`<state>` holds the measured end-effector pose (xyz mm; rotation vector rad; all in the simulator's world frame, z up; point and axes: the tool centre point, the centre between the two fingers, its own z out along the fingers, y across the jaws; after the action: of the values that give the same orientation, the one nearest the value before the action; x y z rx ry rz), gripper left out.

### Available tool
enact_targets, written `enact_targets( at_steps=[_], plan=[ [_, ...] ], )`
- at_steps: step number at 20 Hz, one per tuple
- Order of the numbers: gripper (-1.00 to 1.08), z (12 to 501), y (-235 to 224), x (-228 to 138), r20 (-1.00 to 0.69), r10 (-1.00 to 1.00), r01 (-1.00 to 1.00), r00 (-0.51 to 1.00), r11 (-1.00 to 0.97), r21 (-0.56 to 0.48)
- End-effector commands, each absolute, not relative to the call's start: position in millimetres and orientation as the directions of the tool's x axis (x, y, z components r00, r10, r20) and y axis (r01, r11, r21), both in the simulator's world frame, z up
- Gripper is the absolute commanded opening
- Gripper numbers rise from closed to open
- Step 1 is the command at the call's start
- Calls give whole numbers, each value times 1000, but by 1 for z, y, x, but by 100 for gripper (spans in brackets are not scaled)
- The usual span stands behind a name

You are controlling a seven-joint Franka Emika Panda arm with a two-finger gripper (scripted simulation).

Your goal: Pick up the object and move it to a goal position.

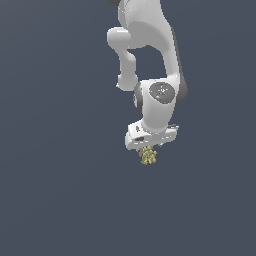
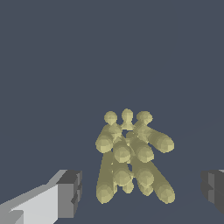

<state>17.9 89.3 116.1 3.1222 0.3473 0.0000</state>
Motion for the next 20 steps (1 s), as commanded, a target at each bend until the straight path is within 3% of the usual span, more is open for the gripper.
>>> enact_targets(
  at_steps=[1,10,11,20],
  plan=[
    [100,103,90,17,-1,222,222,975,-975,0],
    [100,81,91,18,0,225,225,974,-974,0],
    [-100,81,91,18,0,225,225,974,-974,0],
    [-100,81,91,18,0,225,225,974,-974,0]
  ],
)
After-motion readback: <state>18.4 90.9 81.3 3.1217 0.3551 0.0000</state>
